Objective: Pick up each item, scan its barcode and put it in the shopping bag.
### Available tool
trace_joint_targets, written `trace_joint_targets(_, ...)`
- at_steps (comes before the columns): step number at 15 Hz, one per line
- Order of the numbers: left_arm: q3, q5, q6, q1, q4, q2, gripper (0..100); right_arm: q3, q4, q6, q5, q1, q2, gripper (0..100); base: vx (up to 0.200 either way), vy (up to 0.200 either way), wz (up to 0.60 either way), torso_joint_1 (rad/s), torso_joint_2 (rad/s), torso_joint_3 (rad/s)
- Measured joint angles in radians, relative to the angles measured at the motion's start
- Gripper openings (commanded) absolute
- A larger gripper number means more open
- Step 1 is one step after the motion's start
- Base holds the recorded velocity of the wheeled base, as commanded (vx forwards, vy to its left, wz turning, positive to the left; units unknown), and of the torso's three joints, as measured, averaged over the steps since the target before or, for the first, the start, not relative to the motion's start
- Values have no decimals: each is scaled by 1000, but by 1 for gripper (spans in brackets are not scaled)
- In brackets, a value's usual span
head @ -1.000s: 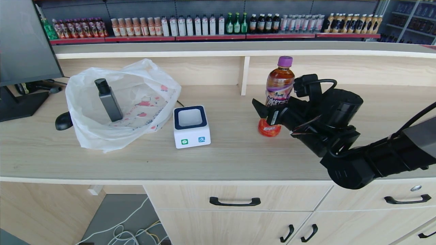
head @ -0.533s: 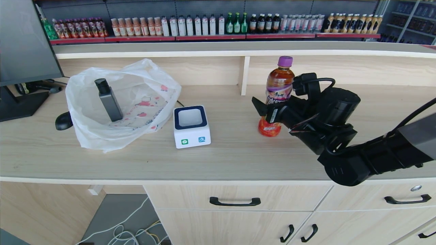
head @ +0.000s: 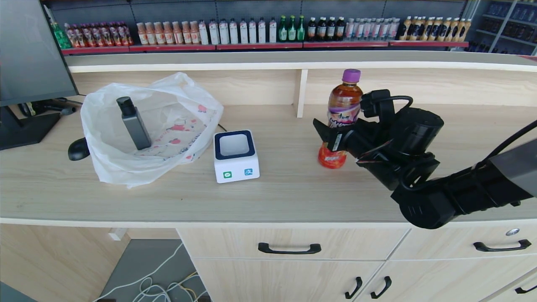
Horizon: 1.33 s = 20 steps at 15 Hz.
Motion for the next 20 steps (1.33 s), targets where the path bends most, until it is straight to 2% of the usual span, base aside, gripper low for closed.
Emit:
trace_joint_targets(13,0,0,0,0,0,0,100,-6,4,4,3,0,-18,0,0,0,0,0,0,0)
trace_joint_targets(20,0,0,0,1,0,0,100,8,0,26,5,7,-117,0,0,0,0,0,0,0)
